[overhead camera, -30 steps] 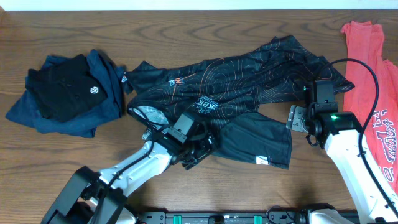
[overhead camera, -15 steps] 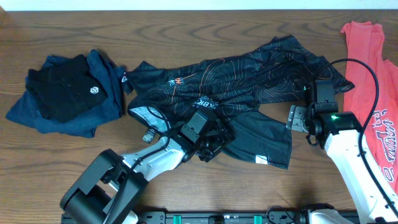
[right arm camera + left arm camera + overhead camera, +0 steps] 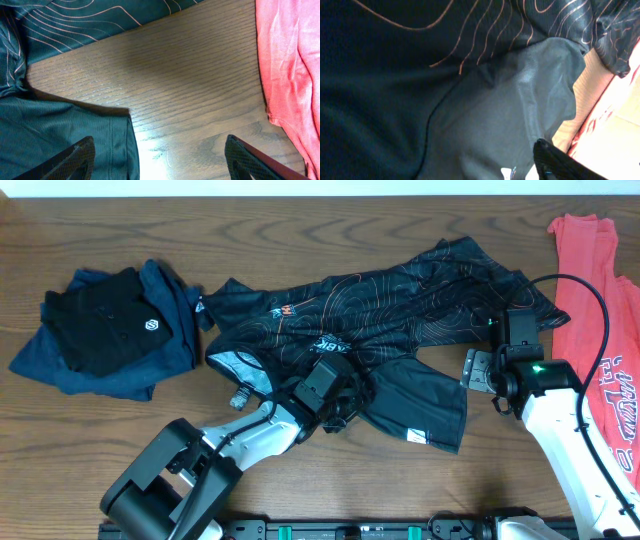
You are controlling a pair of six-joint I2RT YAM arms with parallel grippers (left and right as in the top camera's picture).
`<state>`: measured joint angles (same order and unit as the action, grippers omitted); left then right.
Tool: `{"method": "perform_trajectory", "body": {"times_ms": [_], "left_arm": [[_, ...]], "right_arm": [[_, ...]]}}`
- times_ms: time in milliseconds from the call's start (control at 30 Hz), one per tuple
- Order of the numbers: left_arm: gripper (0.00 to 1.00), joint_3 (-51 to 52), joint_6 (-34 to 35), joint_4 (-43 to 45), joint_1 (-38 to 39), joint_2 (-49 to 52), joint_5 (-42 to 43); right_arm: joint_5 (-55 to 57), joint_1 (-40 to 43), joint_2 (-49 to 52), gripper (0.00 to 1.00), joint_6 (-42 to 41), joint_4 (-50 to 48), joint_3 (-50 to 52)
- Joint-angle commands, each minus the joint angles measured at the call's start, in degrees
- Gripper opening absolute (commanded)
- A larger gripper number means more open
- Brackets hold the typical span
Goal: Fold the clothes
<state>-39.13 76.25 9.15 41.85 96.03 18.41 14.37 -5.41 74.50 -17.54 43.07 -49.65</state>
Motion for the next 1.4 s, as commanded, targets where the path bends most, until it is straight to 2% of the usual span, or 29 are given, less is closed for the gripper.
{"method": "perform_trajectory", "body": {"times_ms": [0,100,133,233,267,433,633,767,867,1000,1100,1367], "left_arm": [[0.59,3.4,-0.9,-2.8,-0.2,4.4,-9.7],[0.51,3.4,-0.9,-2.8,-0.2,4.9,-11.7],[0.46,3.4,-1.0,-2.8,-0.2,5.0,-11.9],[0.13,3.4,-1.2,-2.8,-0.2,5.3,-12.0],[0.06,3.4,-1.7,-2.8,-0.2,5.3,-12.0],[0.06,3.3,-10.3,-4.9,-0.6,4.4,-8.8],[0.06,3.3,-19.9,-25.6,-6.7,-5.8,-5.8],[0.06,3.3,-26.4,-39.1,-14.5,-15.5,-6.7],[0.06,3.3,-29.4,-45.6,-21.2,-22.0,-8.0],[0.06,3.3,-33.5,-48.0,-29.3,-28.0,-8.0],[0.06,3.3,-34.1,-47.9,-32.4,-29.5,-8.0],[0.06,3.4,-35.6,-48.2,-33.0,-27.8,-8.0]], "right_arm": [[0.4,0.6,-0.8,0.81,0.0,0.2,-0.2],[0.4,0.6,-0.8,0.81,0.0,0.5,-0.2],[0.4,0.6,-0.8,0.81,0.0,0.6,-0.2],[0.4,0.6,-0.8,0.81,0.0,0.7,-0.2],[0.4,0.6,-0.8,0.81,0.0,0.7,-0.2],[0.4,0.6,-0.8,0.8,0.0,1.3,-0.2],[0.4,1.5,-0.8,0.8,0.0,0.3,-0.2],[0.4,2.6,-0.8,0.8,-0.2,-1.2,-0.2],[0.4,3.1,-0.8,0.8,-0.2,-1.7,-0.2],[0.4,3.1,-0.7,0.8,-0.2,-1.4,-0.2],[0.4,3.1,-0.1,0.78,-0.6,0.2,-0.2],[0.2,7.4,3.7,0.77,-7.1,1.0,2.0]]}}
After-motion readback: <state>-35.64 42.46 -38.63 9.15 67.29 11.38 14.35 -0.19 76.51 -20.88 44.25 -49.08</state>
